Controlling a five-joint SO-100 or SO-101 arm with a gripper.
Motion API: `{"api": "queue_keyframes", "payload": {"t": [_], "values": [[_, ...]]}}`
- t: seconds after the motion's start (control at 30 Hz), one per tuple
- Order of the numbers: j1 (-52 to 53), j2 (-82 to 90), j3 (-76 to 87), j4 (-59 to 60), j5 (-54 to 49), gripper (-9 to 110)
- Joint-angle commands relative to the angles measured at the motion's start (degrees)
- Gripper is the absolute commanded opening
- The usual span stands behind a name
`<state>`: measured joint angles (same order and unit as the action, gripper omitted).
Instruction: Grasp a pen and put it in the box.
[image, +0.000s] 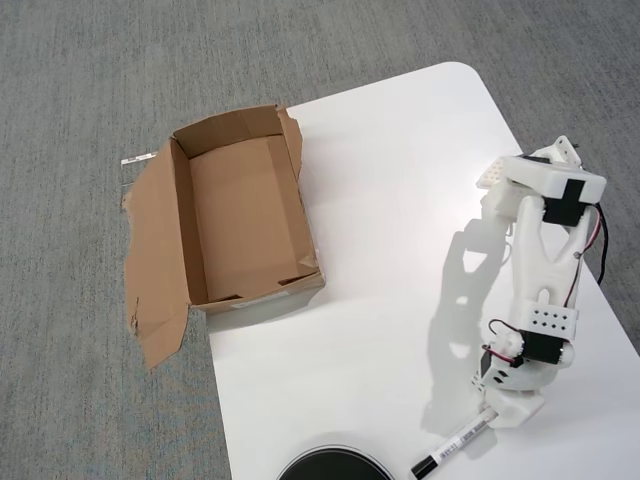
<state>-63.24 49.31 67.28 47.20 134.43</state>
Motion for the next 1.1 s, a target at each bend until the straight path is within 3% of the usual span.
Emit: {"api": "queue_keyframes", "payload": {"t": [0.0, 0.5, 1.07], "values": [[-0.6, -0.5, -0.1, -0.1, 0.2, 0], [0.7, 7.0, -0.1, 0.0, -0.6, 1], [13.6, 24.9, -0.1, 0.4, -0.9, 1]]}}
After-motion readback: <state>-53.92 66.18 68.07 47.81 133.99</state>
